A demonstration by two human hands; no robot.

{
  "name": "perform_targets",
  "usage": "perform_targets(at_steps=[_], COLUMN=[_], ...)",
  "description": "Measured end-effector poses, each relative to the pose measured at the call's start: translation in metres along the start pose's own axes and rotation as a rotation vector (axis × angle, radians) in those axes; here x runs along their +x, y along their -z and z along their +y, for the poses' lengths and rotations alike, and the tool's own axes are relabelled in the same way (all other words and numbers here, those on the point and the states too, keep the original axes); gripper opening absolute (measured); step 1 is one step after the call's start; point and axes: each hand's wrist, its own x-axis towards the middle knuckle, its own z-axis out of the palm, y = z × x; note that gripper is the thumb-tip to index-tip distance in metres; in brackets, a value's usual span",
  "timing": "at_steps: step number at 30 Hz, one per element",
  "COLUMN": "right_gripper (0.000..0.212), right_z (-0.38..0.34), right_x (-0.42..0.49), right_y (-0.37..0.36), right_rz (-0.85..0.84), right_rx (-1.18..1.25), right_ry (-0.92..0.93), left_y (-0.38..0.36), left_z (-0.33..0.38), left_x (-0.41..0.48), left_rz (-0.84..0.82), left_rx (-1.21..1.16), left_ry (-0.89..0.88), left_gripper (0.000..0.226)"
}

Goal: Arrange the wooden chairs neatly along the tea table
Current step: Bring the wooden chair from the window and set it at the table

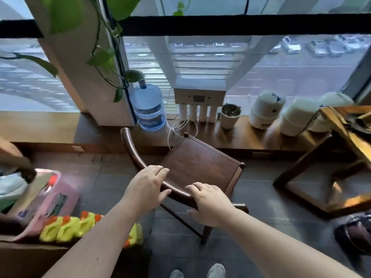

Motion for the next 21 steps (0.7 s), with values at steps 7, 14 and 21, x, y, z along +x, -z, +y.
perform_targets(at_steps=[7, 14, 21], right_gripper=[0.065, 0.051, 0.033], right_z=[0.009, 0.019, 0.020], right_x=[0.029, 0.046, 0.050], right_y=[-0.011, -0.016, -0.021], right_rz=[-0.134, -0.259, -0.422], right_rx=[0.028, 0.081, 0.172], right_ry=[0.010, -0.038, -0.175], left_y=[-0.001, -0.014, -0.050], left_z=[-0.021, -0.039, -0.062], left_x=[0.013, 0.041, 0.059], left_rz=[-0.247, -0.552, -0.600], left_rx=[0.097, 0.366, 0.409], left_ry=[0.067, -0.093, -0.228], left_gripper=[0.082, 0.075, 0.038])
